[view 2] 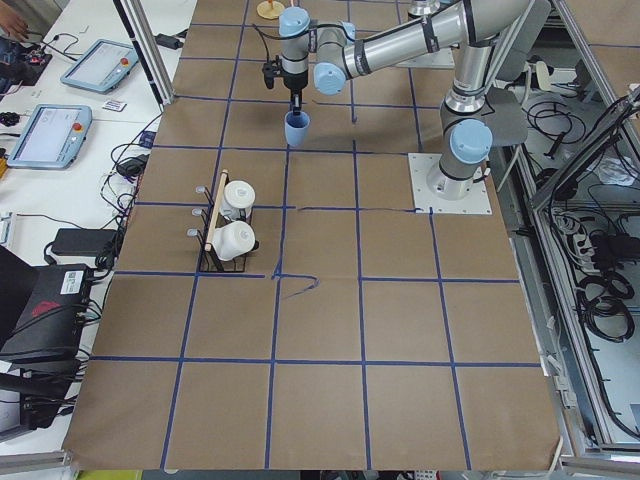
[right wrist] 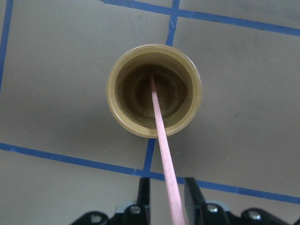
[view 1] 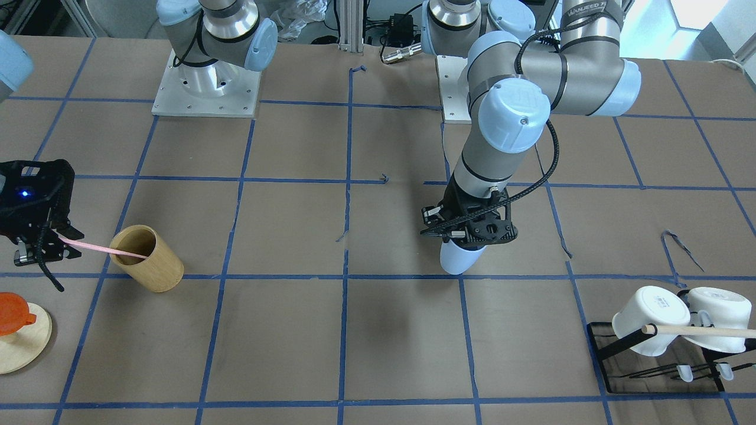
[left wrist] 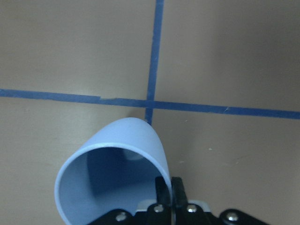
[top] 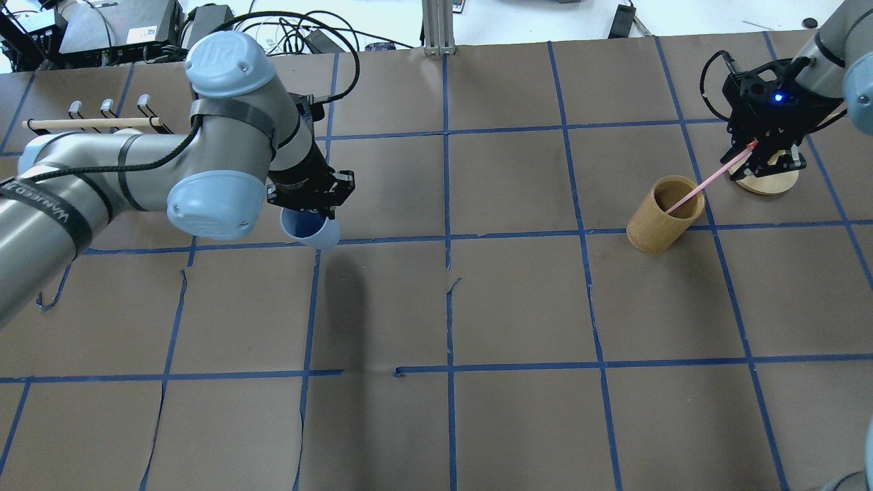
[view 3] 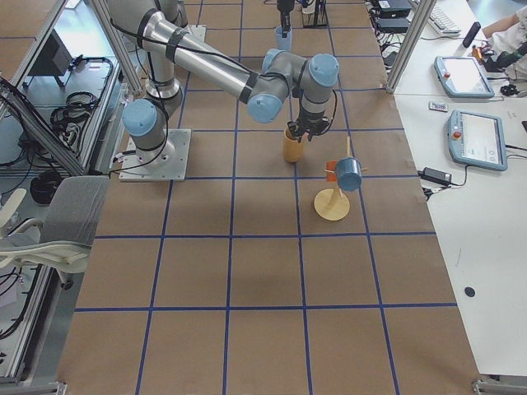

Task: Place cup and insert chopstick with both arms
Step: 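Carry the blue cup farther from the robot toward the table center with the left gripper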

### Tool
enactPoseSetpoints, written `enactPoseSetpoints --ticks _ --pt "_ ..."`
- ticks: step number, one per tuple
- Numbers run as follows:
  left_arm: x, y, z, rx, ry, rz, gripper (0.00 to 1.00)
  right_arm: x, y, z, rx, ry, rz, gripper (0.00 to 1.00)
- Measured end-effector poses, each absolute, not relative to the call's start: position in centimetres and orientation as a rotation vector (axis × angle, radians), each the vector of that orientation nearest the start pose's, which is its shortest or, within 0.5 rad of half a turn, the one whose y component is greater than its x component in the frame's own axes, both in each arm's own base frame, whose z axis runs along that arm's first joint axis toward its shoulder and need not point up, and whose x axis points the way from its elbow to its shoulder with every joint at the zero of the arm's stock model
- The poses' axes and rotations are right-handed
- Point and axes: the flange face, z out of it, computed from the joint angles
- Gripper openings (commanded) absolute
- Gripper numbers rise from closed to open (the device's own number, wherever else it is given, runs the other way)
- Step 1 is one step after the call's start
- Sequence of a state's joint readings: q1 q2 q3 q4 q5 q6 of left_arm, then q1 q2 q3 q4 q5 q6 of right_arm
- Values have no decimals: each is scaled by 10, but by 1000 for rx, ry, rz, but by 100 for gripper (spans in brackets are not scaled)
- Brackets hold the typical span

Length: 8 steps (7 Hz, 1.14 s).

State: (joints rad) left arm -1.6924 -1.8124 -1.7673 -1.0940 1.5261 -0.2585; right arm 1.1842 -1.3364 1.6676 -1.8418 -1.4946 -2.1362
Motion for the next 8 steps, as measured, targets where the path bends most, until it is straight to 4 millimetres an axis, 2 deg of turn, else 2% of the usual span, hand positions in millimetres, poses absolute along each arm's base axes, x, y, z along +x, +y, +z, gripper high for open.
enactPoseSetpoints --ticks 2,3,4,5,6,8 --pt "-268 -581 314 -169 3204 -108 0 -81 -575 344 -2314 1981 -116 26" --pt "-299 -600 312 -110 3213 -142 0 -80 -575 344 -2304 1985 -126 22" --pt "-324 -618 306 -53 3219 -165 0 -80 -574 344 -2300 1987 -131 10" --pt "-345 -633 298 10 3222 -181 0 -80 -574 345 -2300 1989 -133 3" --pt "-359 -642 289 70 3221 -185 0 -80 -575 345 -2301 1991 -134 0" --pt "-371 -650 276 124 3224 -200 2 -79 -575 351 -2282 2029 -138 0"
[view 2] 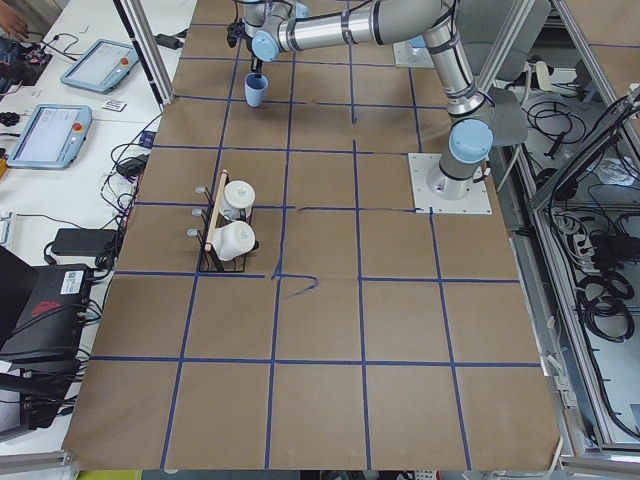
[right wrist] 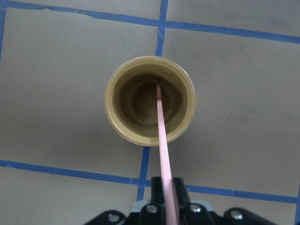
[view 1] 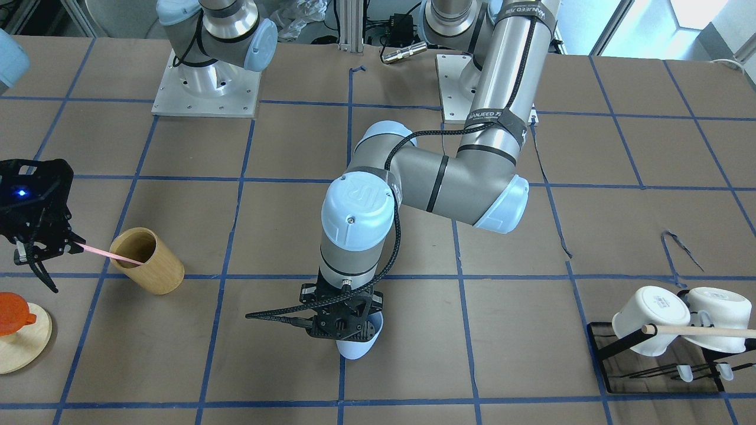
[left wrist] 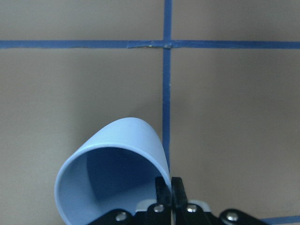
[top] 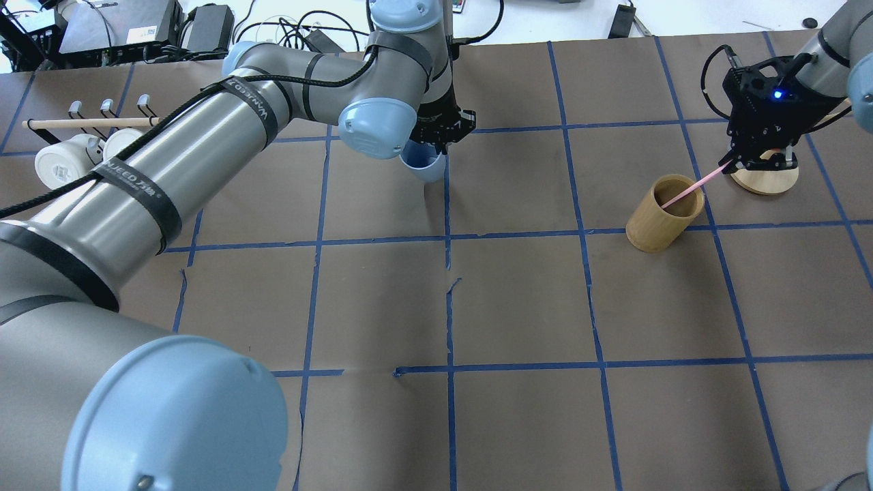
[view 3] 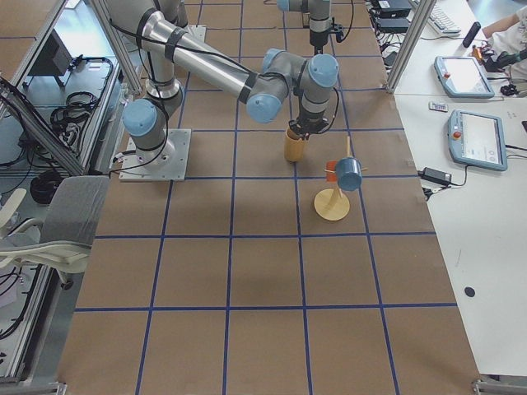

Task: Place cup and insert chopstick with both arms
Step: 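Carry the blue cup farther from the robot toward the table center with the left gripper, then set down the blue cup with the left gripper while the right lifts the chopstick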

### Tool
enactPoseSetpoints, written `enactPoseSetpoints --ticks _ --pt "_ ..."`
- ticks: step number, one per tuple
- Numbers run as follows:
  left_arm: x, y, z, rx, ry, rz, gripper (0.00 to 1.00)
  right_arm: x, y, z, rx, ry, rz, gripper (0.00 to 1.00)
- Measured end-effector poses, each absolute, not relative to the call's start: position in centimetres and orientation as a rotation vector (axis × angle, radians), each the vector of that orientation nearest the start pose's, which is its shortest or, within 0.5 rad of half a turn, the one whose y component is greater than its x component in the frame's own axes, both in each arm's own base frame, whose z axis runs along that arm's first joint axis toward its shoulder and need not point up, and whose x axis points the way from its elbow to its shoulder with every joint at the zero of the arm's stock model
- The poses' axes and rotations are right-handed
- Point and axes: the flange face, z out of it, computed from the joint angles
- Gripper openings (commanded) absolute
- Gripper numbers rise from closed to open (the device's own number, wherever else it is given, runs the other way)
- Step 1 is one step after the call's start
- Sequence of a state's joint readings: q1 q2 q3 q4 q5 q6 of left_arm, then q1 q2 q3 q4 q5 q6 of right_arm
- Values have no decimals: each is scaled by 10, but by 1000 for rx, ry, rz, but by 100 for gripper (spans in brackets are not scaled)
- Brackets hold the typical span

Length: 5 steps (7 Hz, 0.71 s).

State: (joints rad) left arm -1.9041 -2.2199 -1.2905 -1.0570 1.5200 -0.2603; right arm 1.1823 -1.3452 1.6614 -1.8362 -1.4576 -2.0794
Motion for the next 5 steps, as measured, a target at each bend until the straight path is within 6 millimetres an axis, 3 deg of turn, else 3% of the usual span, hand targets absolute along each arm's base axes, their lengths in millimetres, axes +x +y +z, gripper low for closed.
enactPoseSetpoints --ticks 1,3,5 --pt "-374 -652 272 131 3228 -216 99 -77 -575 358 -2268 2060 -141 0" --pt "-376 -657 278 116 3236 -249 100 -73 -568 393 -2270 2103 -150 0" --pt "-378 -666 320 111 3252 -325 100 -72 -565 447 -2249 2136 -137 0"
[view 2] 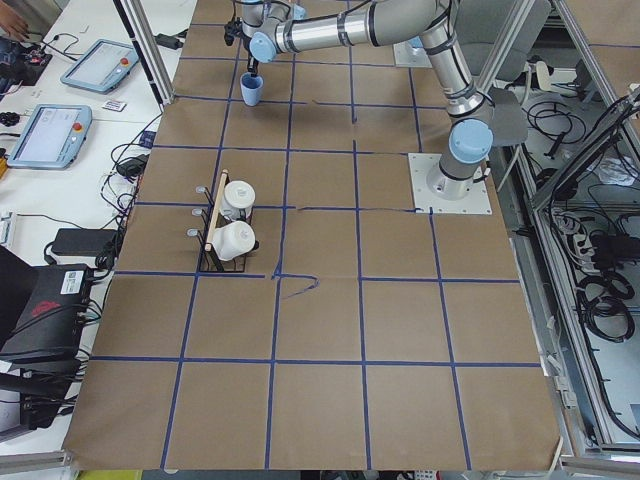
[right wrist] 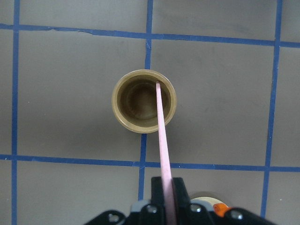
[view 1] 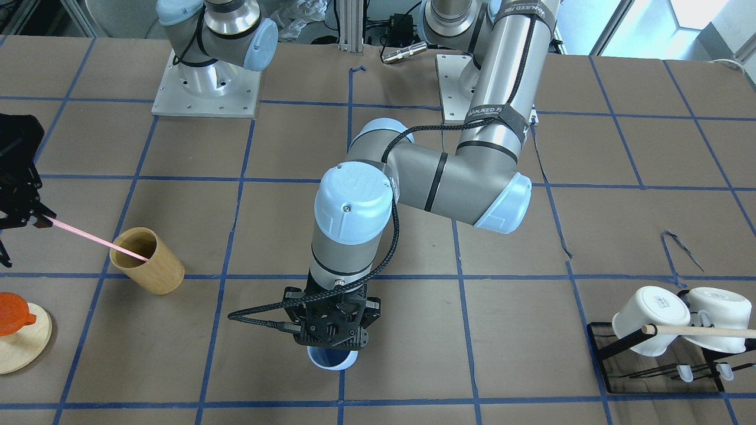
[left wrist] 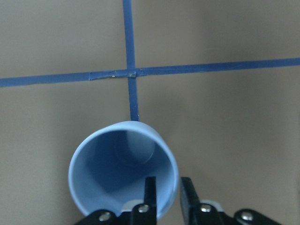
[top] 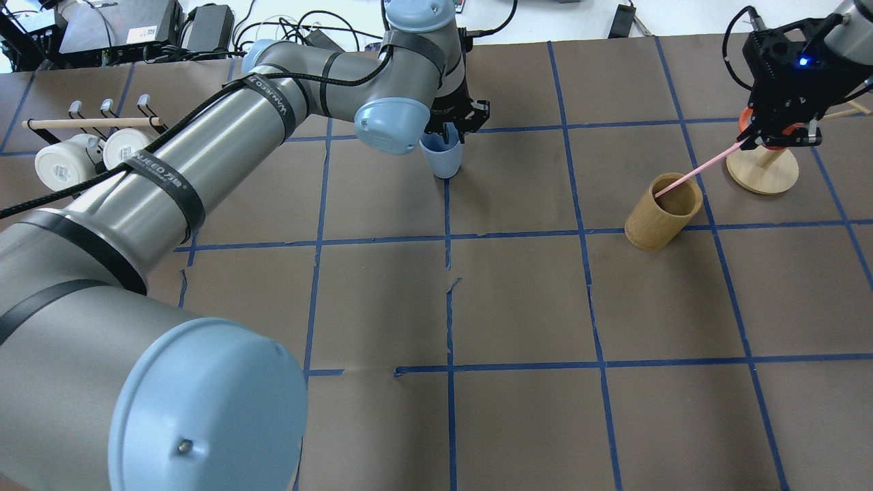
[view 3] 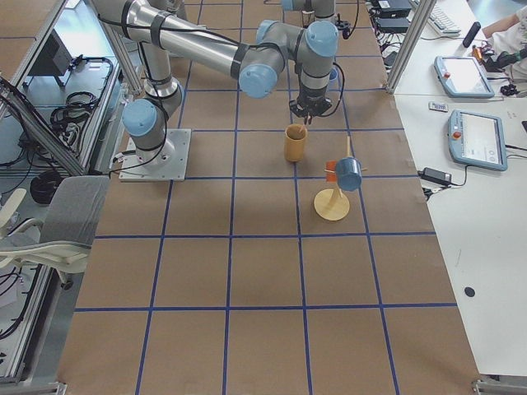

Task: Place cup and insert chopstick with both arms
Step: 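Set down the blue cup with the left gripper while the right lifts the chopstick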

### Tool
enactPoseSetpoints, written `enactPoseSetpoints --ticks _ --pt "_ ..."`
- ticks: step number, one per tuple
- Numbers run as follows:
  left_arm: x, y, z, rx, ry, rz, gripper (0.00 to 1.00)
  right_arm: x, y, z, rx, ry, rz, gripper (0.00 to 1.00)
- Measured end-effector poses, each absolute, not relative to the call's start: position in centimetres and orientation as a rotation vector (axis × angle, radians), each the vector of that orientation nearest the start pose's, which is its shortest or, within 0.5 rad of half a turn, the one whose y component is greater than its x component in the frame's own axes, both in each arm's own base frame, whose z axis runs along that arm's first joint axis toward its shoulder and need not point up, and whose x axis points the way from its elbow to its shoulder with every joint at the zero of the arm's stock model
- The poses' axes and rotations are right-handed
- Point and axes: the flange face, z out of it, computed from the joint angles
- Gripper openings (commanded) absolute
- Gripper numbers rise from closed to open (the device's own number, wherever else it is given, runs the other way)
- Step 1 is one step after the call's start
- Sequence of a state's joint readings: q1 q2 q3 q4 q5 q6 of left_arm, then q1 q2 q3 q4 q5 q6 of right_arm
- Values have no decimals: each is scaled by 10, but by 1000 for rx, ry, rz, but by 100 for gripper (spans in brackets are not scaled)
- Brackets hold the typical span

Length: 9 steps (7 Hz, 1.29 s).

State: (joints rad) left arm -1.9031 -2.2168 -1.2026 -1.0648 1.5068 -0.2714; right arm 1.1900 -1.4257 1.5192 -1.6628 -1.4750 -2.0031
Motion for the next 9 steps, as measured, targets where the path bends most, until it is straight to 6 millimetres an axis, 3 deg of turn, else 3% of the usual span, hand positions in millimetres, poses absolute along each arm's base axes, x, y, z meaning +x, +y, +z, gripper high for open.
enactPoseSetpoints --ticks 2,3,5,6,7,9 --pt "-352 -661 383 76 3267 -245 100 -67 -565 502 -2162 2238 -103 0" --pt "-335 -648 415 46 3272 -189 100 -47 -568 516 -2089 2314 -94 0" --pt "-299 -595 477 112 3249 -86 100 37 -574 523 -1946 2455 -101 0" --pt "-279 -562 489 134 3220 -63 100 82 -580 517 -1862 2528 -113 0" --pt "-257 -535 483 136 3189 -64 100 117 -587 506 -1802 2576 -131 0" --pt "-211 -501 479 104 3157 -217 100 164 -599 484 -1652 2683 -154 0"
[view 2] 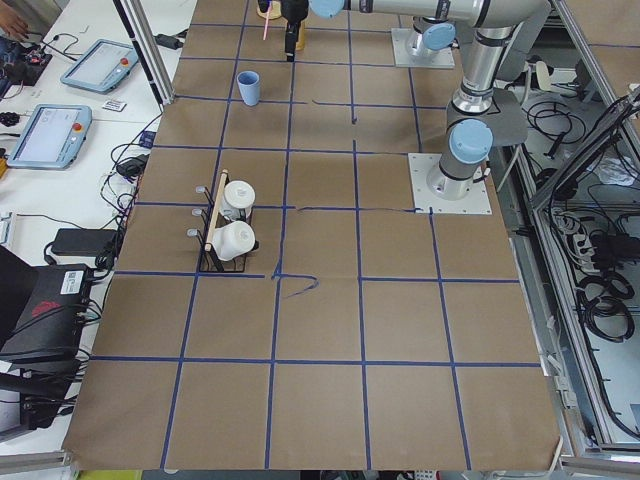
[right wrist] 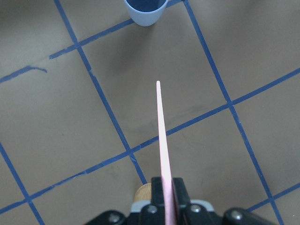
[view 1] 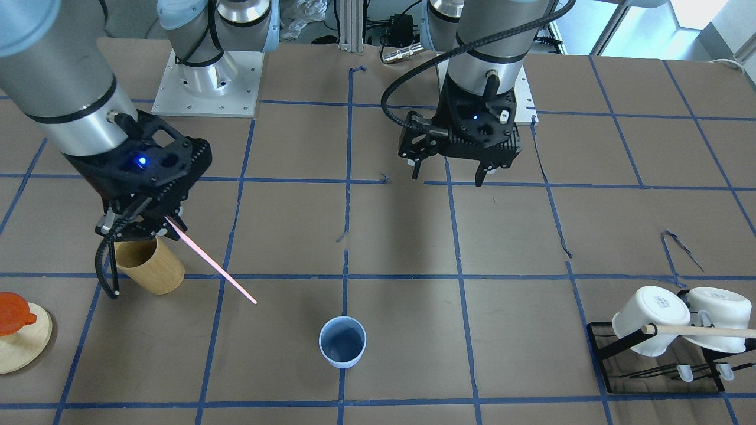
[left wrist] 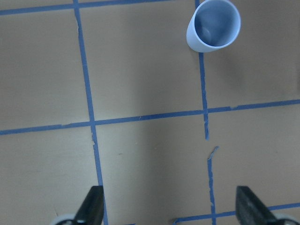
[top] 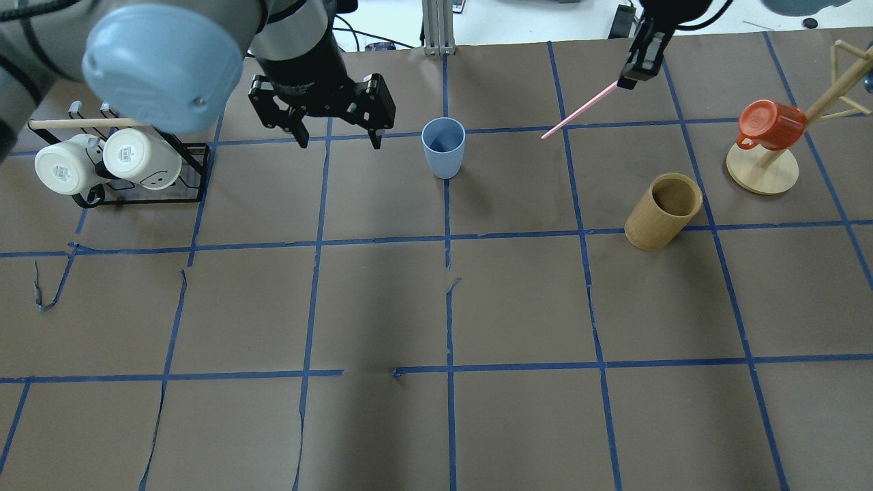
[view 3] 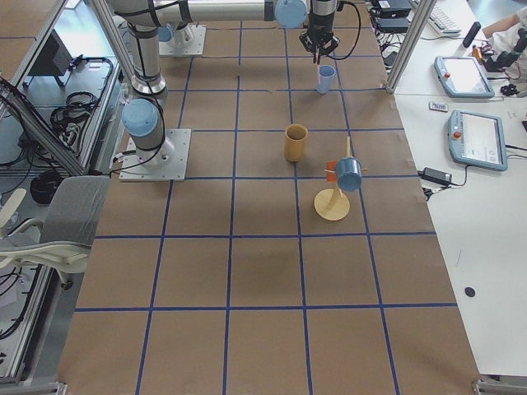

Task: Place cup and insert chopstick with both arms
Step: 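Set down the blue cup with the left gripper while the right lifts the chopstick, then move the pink chopstick over the blue cup and lower it inside with the right gripper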

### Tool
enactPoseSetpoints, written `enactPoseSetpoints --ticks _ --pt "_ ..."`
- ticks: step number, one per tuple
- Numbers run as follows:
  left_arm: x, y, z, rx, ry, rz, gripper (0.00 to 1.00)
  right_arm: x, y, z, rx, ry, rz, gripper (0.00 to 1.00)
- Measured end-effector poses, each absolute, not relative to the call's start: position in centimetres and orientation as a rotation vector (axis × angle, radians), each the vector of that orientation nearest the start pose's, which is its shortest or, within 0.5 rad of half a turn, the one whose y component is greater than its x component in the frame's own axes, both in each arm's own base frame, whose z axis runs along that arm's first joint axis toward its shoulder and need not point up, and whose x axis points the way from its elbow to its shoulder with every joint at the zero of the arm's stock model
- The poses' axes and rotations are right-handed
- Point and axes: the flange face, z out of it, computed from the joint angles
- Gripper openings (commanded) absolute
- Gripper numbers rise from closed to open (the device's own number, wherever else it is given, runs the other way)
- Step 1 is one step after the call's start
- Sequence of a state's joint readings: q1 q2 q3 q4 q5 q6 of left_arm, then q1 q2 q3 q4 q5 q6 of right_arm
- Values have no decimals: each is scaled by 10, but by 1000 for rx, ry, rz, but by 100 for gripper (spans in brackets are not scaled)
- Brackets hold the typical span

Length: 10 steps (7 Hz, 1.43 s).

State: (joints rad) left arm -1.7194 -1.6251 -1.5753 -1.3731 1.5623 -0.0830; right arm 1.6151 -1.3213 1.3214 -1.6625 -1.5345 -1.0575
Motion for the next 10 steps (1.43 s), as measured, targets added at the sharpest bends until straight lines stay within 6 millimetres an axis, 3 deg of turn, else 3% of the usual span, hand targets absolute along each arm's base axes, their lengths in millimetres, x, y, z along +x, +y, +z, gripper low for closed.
enactPoseSetpoints --ticks 2,5,7,10 --pt "-171 -493 496 5 3149 -206 100 222 -600 467 -1517 2801 -171 0" --pt "-159 -485 504 -27 3153 -139 100 289 -613 449 -1414 2857 -201 0" --pt "-158 -483 506 -29 3151 -140 100 305 -619 439 -1409 2848 -193 0" --pt "-158 -480 507 -28 3151 -140 100 312 -629 410 -1415 2836 -137 0"
